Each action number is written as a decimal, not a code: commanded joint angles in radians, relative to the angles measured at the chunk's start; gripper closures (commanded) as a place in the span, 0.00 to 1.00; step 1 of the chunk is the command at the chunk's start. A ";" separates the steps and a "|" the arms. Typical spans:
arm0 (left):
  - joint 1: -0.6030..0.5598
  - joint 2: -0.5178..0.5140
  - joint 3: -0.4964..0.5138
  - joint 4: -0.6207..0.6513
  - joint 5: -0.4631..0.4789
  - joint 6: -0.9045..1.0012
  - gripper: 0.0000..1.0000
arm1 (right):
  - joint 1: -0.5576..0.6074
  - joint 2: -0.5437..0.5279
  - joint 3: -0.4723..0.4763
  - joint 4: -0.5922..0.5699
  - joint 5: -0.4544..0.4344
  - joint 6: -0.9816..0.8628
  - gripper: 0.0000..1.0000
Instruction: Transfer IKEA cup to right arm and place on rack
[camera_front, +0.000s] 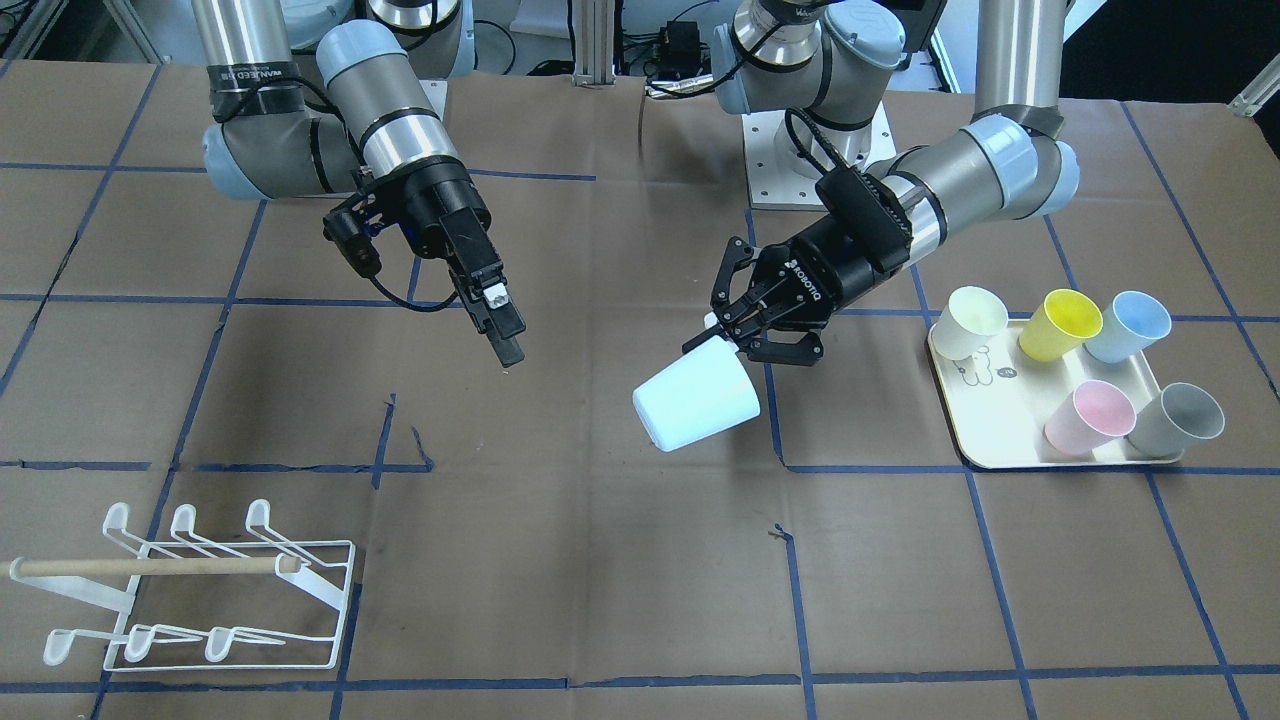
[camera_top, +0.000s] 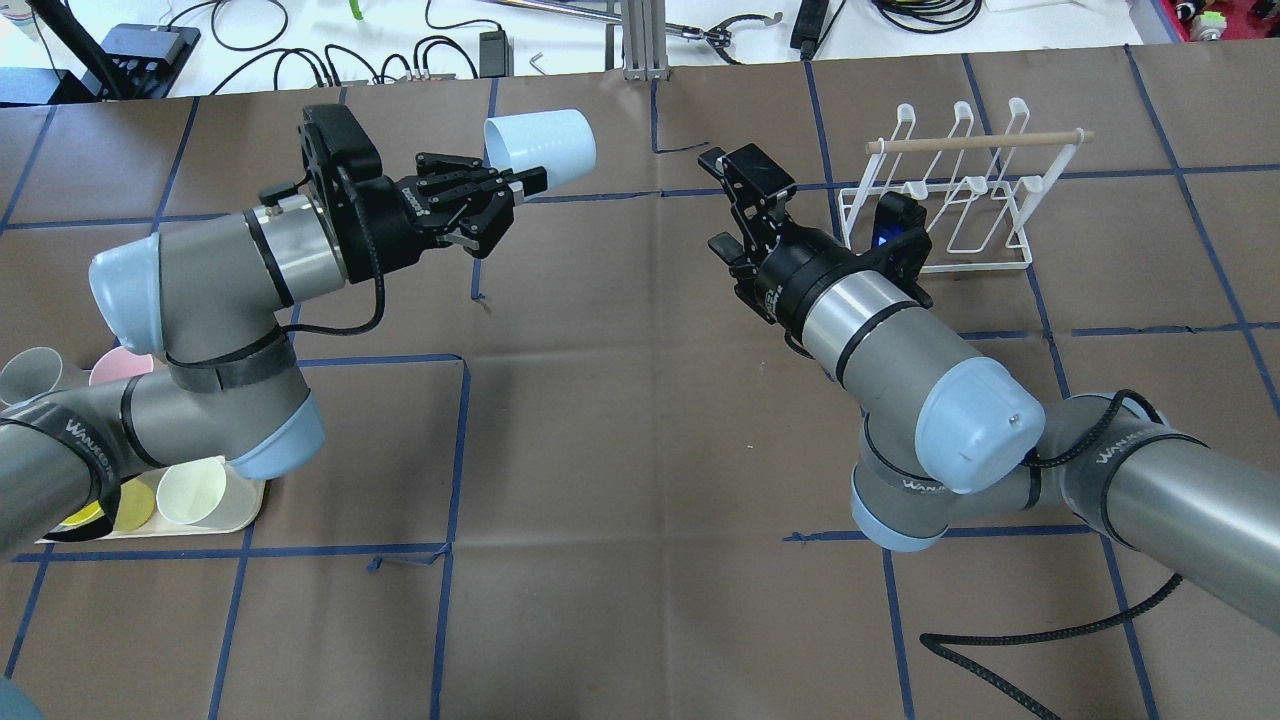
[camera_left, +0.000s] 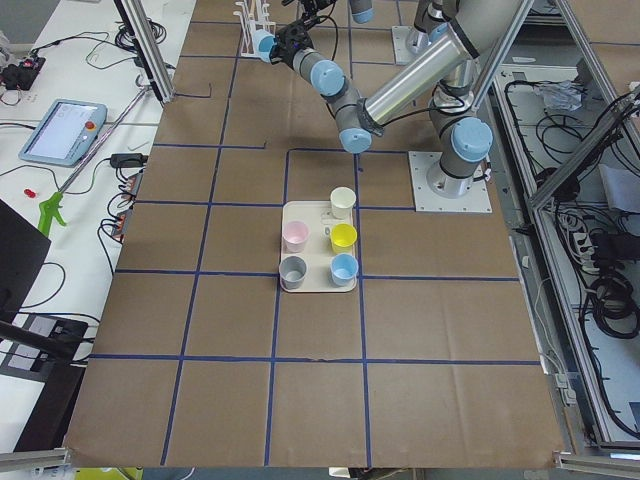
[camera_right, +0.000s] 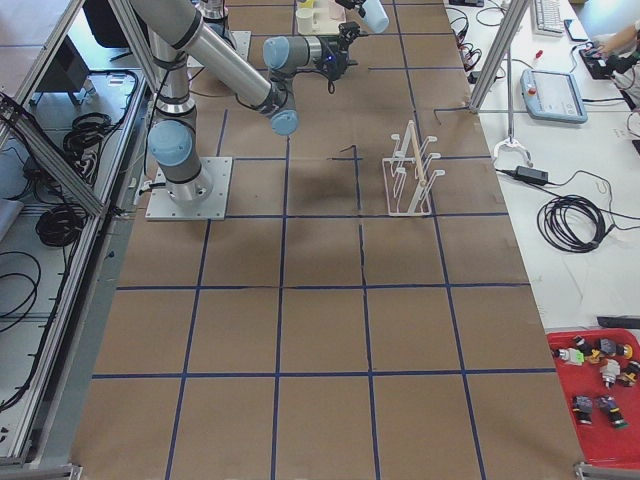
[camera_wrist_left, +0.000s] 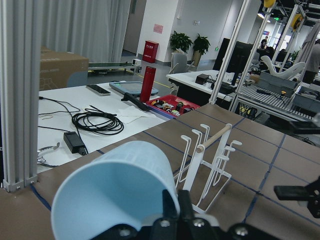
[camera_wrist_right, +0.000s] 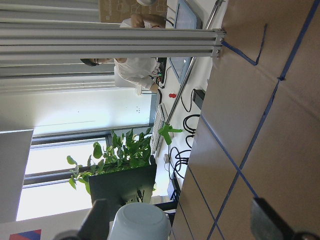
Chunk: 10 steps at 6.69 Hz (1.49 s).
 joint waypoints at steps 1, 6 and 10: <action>-0.057 -0.001 -0.039 0.077 0.001 -0.028 0.98 | 0.010 0.005 -0.010 0.005 0.003 0.130 0.00; -0.088 0.002 -0.039 0.080 0.009 -0.026 0.96 | 0.105 0.007 -0.070 0.119 -0.072 0.133 0.00; -0.088 0.002 -0.039 0.080 0.010 -0.026 0.96 | 0.137 0.034 -0.162 0.177 -0.118 0.141 0.00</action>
